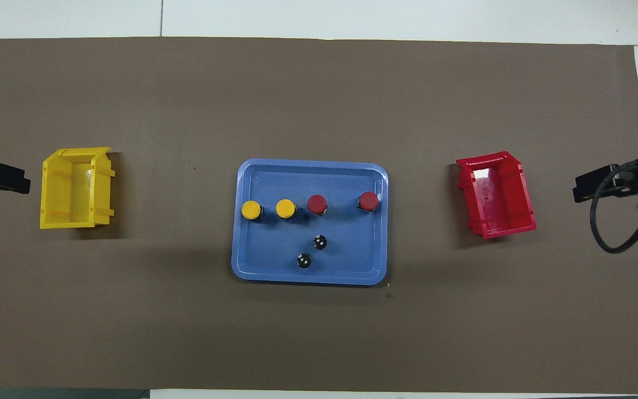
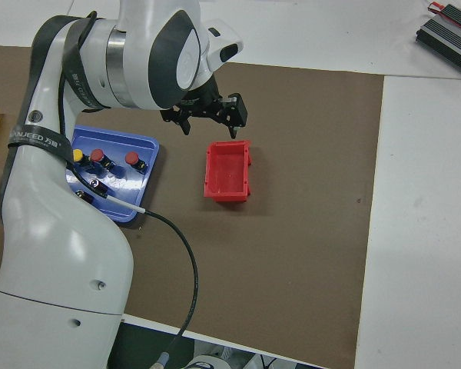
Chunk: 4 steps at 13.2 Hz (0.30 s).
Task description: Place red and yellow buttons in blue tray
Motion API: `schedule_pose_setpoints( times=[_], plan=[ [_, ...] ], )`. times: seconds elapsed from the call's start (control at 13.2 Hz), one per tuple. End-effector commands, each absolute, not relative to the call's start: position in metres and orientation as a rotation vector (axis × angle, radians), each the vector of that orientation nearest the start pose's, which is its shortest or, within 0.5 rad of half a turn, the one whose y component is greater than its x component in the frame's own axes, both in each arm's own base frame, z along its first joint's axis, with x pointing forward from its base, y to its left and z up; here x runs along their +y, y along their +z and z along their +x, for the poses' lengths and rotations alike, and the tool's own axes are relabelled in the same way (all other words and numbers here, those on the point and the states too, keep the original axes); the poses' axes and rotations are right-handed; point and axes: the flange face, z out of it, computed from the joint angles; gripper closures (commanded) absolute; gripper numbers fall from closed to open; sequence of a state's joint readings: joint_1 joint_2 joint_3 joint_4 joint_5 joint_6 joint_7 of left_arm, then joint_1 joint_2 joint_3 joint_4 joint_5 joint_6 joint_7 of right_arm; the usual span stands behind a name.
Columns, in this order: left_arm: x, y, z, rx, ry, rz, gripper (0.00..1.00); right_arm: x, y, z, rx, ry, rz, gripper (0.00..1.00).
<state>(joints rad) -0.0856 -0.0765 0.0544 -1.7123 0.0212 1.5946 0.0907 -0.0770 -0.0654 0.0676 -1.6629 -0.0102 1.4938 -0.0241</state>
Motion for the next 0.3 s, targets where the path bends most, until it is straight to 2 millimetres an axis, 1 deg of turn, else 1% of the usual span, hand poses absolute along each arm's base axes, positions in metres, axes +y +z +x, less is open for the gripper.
schedule_pose_setpoints(
  times=[0.0,0.23],
  plan=[
    [-0.0116,0.6043,0.5282,0.212,0.070,-3.129,0.00,-0.0058,0.6101,0.5185,-0.030,0.150,-3.143,0.00],
    [-0.0122,0.6003,0.5248,0.215,0.078,-3.129,0.00,-0.0058,0.6101,0.5185,-0.030,0.150,-3.143,0.00]
  ],
)
